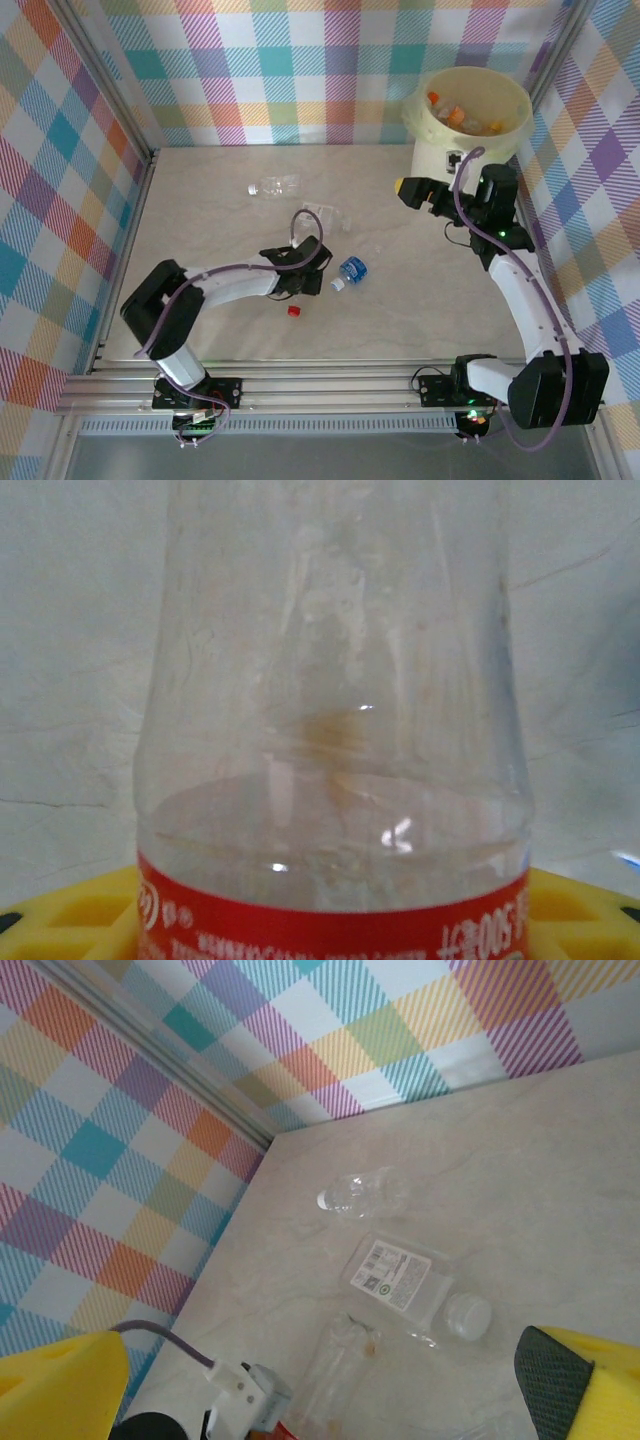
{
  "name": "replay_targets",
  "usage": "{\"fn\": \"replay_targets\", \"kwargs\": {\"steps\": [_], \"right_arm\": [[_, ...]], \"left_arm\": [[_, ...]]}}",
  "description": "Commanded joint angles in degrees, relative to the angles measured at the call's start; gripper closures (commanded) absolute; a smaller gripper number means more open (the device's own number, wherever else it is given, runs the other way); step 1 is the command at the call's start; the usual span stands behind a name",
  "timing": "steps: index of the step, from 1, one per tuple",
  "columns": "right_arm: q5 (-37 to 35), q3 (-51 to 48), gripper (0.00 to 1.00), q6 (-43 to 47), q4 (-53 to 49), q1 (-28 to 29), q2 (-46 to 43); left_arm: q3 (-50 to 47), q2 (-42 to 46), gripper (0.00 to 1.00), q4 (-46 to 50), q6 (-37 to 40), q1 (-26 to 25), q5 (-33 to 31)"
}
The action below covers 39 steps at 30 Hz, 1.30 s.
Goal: Put the plastic bottles in the bin
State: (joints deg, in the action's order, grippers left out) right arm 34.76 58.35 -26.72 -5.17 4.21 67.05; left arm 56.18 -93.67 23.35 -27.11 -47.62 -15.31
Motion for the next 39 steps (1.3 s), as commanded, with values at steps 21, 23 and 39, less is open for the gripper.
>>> {"fn": "replay_targets", "kwargs": {"steps": [21,23,39], "right_arm": [[13.1,7.65,0.0,8.88,-5.66,11.97,1.33],[12.67,7.91,0.0,9.08,-5.57,13.01,1.66],[4.8,11.0,0.2,4.7,-1.9,19.4,4.07]], "left_arm": [[-1.87,19.62,0.49,-39.51,8.34,1.1,35.52],[-1.87,18.69,0.5,-41.98,8.39,1.04,36.71],[-0.31,15.3,0.5,-41.15,10.42,-0.16,32.76]]}}
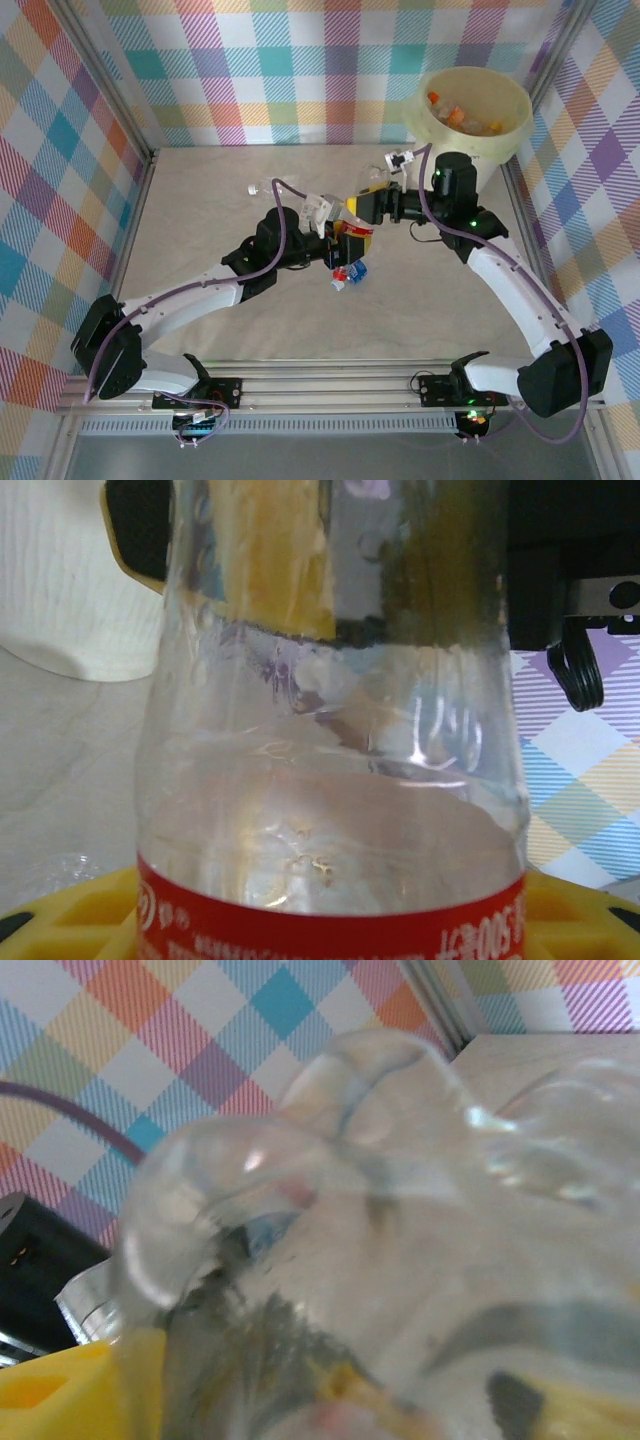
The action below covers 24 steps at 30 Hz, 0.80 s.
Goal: Put the plastic bottles in the bin
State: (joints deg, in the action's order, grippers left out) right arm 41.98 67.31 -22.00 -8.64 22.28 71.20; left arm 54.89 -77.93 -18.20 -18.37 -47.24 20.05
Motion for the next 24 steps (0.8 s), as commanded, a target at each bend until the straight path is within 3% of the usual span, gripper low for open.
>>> {"fn": "replay_targets", "kwargs": {"steps": [1,7,11,15,24], "right_arm": [[-3.75,1.86,0.24,0.39,1.38,1.57,-0.26],[-6.6,1.86,0.41,0.23,-0.46,1.62,0.29],[-8.6,2.0,0.5,-1.15,-0.44,1.62,0.67],[-16.45,3.41,0.49,-1.57,-3.13,1.62,1.06],[-30.05,8.62,0.5,1.34,-4.43,-0.43,4.35]], "left_arm": [[0.92,-0.59,0.5,0.36,1.76,-0.59,-2.74],[1.53,-1.08,0.49,1.71,2.19,-0.66,-2.56],[2.07,-0.88,0.43,3.9,1.86,-0.67,-4.34],[2.56,-0.29,0.26,7.31,1.85,-0.66,-7.82],[-1.97,5.55,0.1,9.48,1.72,-0.57,-17.04]]}}
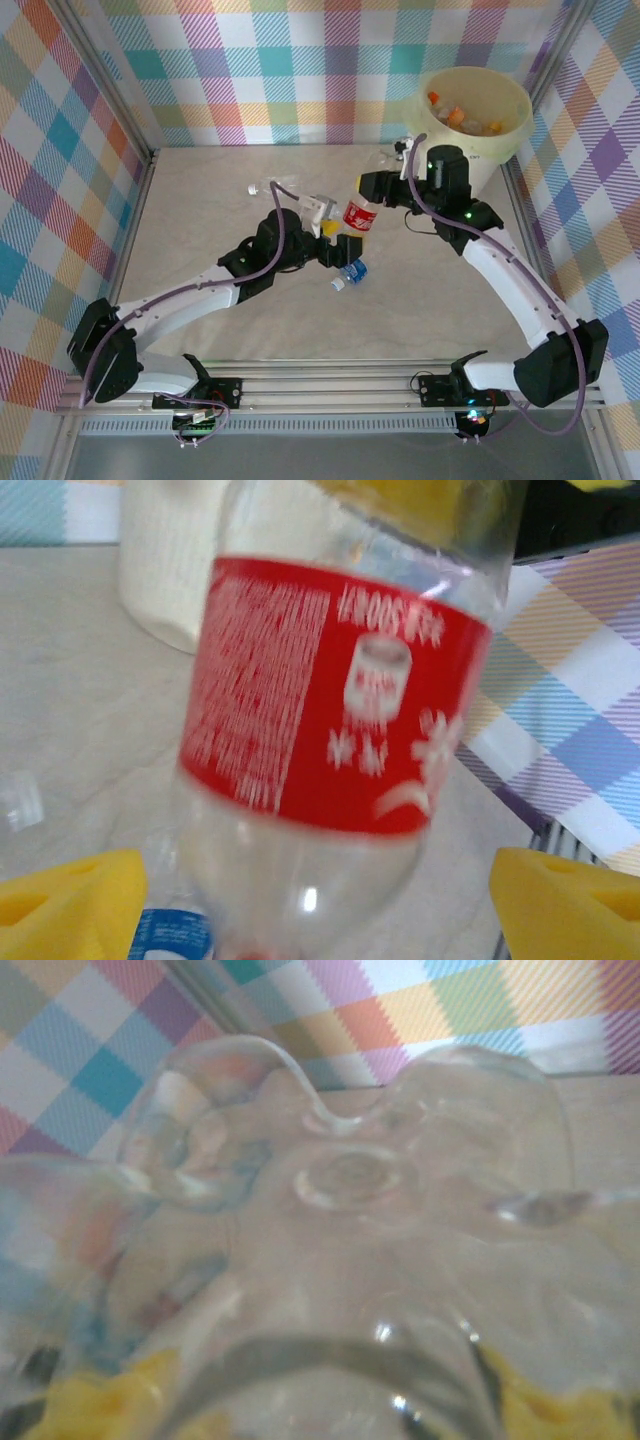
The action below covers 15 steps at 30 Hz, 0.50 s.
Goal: Put the plastic bottles in the bin
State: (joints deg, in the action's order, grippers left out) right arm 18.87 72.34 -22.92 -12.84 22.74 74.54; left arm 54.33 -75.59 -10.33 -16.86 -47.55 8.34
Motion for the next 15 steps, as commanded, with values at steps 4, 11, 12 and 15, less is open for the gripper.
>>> {"fn": "replay_targets", "kwargs": {"steps": [4,11,12,15], "right_arm": [[-11.63,7.89,0.51,5.52,1.02,-3.12,2.93],[-17.13,18.23,0.53,12.7,1.11,-7.98,7.19],[-18.95,20.13,0.53,14.3,1.18,-8.52,8.06],[-22.85,25.41,0.55,17.78,1.5,-10.71,10.66]], "left_arm": [[-3.15,5.52,0.08,3.81,0.03,-0.23,-8.95],[-5.92,8.17,0.01,4.88,-1.06,0.03,-13.38],[-6.15,8.42,0.0,4.79,-1.16,0.06,-13.52],[-6.75,8.76,0.0,4.75,-1.63,0.25,-14.18]]}}
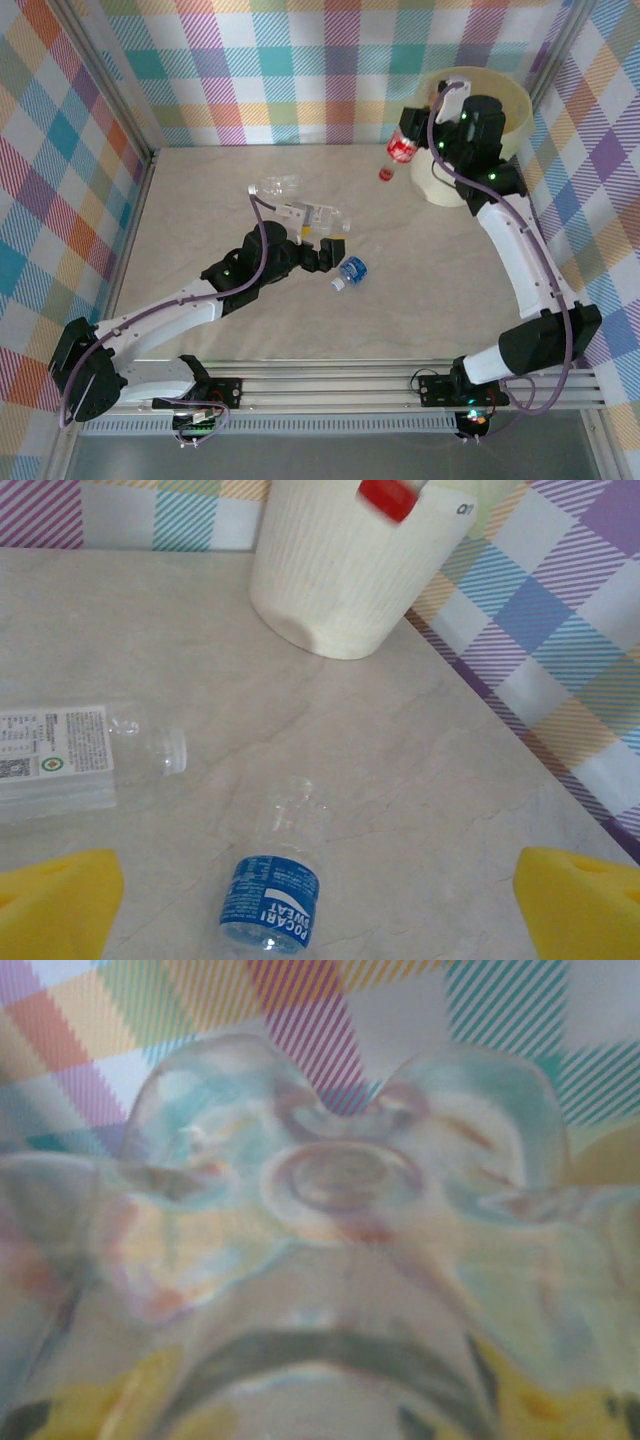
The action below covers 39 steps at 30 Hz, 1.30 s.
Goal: Put the plastic bottles in the bin
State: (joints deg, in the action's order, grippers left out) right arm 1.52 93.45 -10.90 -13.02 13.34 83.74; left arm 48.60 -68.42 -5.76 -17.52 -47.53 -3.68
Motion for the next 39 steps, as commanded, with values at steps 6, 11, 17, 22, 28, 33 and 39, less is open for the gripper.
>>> {"fn": "replay_targets", "kwargs": {"steps": [6,11,17,22,28,33,39], "right_arm": [[-10.14,13.36,0.54,8.02,3.93,-5.83,6.7],[-9.81,20.04,0.54,5.63,4.02,-9.5,11.46],[-13.75,28.62,0.55,7.02,-0.6,-11.41,18.2],[-15.39,32.11,0.55,9.32,-5.96,-11.7,21.9],[-17.24,31.95,0.55,11.22,-8.96,-12.09,24.15],[-19.73,34.94,0.53,13.41,-14.37,-12.27,27.9],[-19.89,39.57,0.52,15.44,-20.7,-12.68,33.94]], "left_arm": [[-2.08,1.57,0.0,-0.41,-2.22,0.32,-2.91],[-2.37,1.63,0.0,0.11,-2.44,0.33,-3.3],[-2.11,2.21,0.0,1.49,-1.68,0.46,-4.13],[-2.42,2.35,0.0,1.85,-1.86,0.51,-4.92],[-2.21,1.76,0.0,2.22,-1.95,0.66,-5.19],[-1.84,1.6,0.0,2.68,-1.82,0.82,-5.55],[-1.75,1.17,0.0,3.07,-2.04,1.02,-5.5]]}}
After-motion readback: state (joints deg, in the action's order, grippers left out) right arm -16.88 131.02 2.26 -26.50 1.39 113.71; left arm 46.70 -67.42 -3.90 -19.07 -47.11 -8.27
